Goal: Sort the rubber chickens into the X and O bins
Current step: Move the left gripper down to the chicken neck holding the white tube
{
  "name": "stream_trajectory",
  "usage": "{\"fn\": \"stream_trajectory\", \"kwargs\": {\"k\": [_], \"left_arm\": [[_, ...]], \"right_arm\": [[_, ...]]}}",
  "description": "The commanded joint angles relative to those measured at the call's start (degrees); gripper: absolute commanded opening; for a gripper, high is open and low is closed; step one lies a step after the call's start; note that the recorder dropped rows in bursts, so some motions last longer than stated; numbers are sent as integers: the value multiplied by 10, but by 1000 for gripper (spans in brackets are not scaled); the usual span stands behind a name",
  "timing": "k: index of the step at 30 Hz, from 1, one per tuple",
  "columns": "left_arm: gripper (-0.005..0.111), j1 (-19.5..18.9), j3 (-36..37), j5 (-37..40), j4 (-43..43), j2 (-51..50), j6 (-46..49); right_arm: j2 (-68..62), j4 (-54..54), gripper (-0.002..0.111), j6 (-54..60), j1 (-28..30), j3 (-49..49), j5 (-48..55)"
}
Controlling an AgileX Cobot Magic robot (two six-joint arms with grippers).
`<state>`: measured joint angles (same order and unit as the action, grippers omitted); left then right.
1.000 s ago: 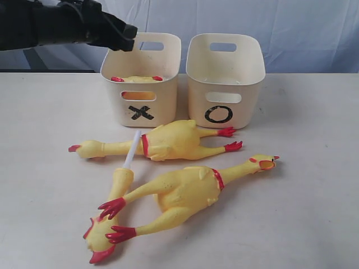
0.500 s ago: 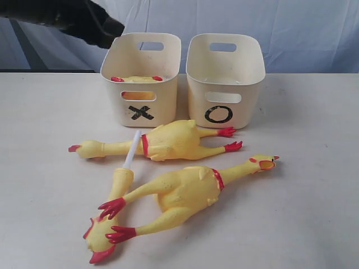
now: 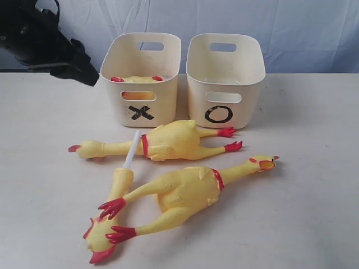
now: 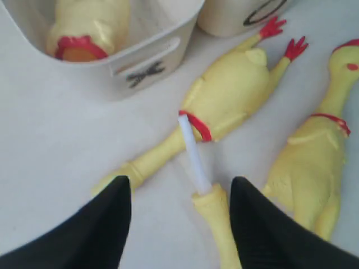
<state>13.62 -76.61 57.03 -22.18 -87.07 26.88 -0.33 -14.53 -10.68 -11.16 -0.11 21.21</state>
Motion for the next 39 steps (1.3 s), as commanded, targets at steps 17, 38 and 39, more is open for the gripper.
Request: {"fn": "stream_trajectory", "kwargs": {"k": [17,38,39], "left_arm": [[51,3,288,-192,-190,4,9],[56,53,304,-252,-240,-55,53],[56,59,304,-269,-240,-57,53]], "right_arm": [[3,-4,-1,2,-3,1,-7],[3,-4,-1,2,-3,1,-7],[3,-4,-1,2,-3,1,-7]]}}
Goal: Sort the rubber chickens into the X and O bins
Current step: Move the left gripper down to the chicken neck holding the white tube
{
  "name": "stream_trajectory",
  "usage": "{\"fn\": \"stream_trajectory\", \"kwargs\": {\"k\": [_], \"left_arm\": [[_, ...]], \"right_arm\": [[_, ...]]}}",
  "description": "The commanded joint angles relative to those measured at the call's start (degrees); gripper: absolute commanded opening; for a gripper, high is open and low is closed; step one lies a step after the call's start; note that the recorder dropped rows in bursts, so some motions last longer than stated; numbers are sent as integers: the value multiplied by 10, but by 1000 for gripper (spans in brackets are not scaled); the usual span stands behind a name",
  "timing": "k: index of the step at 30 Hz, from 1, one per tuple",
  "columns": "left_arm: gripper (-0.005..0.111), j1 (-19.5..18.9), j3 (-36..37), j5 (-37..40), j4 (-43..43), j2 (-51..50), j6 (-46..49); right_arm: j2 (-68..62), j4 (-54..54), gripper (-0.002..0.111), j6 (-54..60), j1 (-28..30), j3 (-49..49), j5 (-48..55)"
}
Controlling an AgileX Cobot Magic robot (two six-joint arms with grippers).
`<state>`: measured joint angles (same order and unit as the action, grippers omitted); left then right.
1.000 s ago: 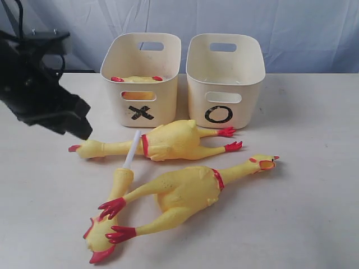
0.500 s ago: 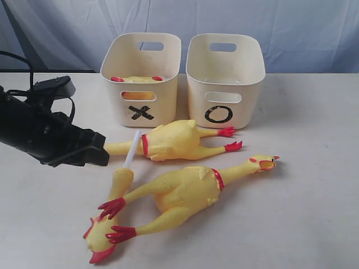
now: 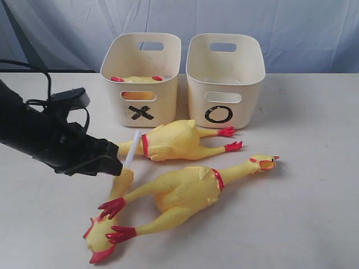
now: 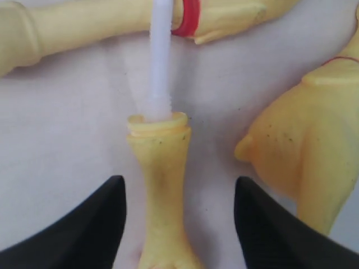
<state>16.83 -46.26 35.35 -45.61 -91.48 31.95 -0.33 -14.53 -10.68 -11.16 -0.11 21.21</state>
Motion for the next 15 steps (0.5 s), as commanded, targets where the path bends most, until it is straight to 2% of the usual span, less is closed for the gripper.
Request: {"fn": "stream_trajectory", "kwargs": {"k": [1,5,15], "left_arm": [[56,35,1,-66,-6,-17,2],[56,50,1,-95,-6,-32,2],[56,50,1,-108,-13,-79,1]], "right_arm": [[3,-4,-1,2,-3,1,-7],[3,-4,-1,2,-3,1,-7],[3,-4,-1,2,-3,1,-7]]}}
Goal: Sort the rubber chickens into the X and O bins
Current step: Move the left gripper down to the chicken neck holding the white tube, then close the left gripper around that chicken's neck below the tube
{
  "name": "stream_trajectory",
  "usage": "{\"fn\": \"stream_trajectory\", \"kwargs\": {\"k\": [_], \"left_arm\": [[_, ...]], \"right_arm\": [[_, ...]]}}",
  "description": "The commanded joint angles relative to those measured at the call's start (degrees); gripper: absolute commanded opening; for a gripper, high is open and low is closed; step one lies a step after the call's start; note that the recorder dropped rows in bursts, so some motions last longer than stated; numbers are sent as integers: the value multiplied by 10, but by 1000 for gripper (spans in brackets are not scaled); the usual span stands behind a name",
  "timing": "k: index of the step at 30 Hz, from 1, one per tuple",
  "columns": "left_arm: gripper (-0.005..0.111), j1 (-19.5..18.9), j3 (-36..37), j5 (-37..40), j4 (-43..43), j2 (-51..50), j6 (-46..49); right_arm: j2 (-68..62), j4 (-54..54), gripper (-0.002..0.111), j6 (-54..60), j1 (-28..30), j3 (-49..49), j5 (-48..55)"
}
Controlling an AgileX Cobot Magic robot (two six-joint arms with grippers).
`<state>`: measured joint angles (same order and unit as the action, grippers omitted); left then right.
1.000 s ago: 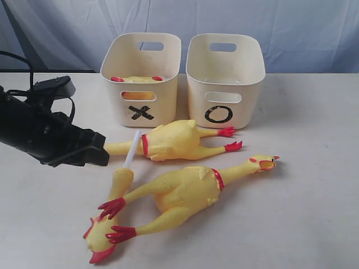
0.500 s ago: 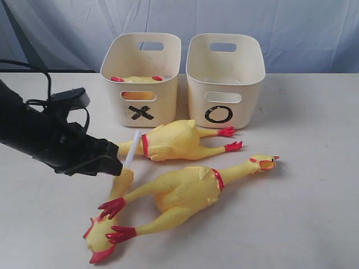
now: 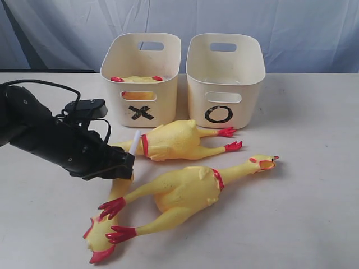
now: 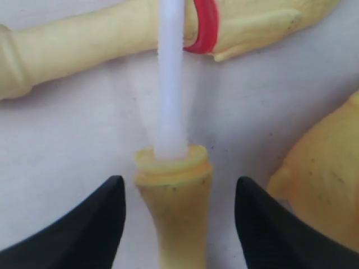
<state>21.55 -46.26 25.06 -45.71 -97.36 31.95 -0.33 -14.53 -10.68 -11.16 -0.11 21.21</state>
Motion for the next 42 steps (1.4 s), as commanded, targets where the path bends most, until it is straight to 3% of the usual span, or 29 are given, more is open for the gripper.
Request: {"fn": "stream_trajectory", "kwargs": {"k": [1,27,36,38,42], "left_arm": [[56,3,1,-5,-12,-23,1],[56,3,1,0,-19,-38,2],[55,3,1,12,-73,-74,53],[48,3,1,12,-89,-74,67],[19,3,1,14,-88,-74,68]], "right_arm": [[3,-4,-1,2,-3,1,-7],[3,-4,-1,2,-3,1,-7],[3,-4,-1,2,-3,1,-7],[3,-4,-1,2,-3,1,-7],[3,-4,-1,2,-3,1,-7]]}}
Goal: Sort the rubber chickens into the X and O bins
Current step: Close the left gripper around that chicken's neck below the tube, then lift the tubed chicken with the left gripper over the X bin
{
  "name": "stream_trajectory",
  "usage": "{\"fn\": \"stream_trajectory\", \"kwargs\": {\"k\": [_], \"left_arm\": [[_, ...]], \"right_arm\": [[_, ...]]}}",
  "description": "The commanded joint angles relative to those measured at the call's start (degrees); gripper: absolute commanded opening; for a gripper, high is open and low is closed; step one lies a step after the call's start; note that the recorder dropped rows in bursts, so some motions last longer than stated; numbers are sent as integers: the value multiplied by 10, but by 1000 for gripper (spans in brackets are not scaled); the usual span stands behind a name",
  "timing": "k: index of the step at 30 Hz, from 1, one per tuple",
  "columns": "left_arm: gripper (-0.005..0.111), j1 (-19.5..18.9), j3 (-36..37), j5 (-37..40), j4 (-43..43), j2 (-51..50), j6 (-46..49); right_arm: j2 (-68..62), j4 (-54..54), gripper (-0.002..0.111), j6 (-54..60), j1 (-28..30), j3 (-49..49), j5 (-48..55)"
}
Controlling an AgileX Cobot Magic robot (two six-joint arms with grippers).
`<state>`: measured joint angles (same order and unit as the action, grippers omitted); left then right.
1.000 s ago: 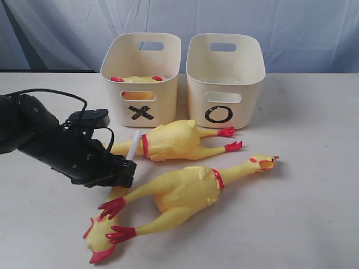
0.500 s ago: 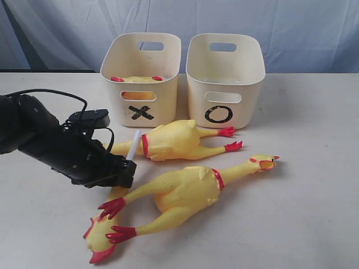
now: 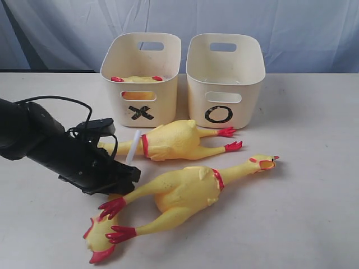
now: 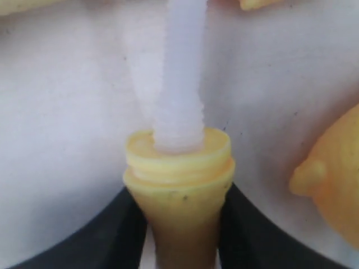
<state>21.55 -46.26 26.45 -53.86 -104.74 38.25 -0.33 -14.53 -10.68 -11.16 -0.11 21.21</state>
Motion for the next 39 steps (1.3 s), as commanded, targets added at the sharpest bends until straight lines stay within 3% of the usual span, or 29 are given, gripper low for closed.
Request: {"fn": "stream_trajectory", "kwargs": {"k": [1,4,15,25,31,39], "left_arm": [[14,3,1,2,-5,-1,5],[0,3,1,10,-5,-1,5],[0,3,1,49,18,45,3],[0,3,-1,23,112,158,-24],[0,3,-31,-38,122,217,-21],[0,3,-72,-243,122,238,-21]], "right_arm": [[3,-4,-1,2,-3,1,-7],[3,-4,-1,2,-3,1,-7],[3,-4,-1,2,-3,1,-7],[3,-4,-1,2,-3,1,-7],[3,-4,-1,2,-3,1,-7],[3,-4,-1,2,-3,1,-7]]}}
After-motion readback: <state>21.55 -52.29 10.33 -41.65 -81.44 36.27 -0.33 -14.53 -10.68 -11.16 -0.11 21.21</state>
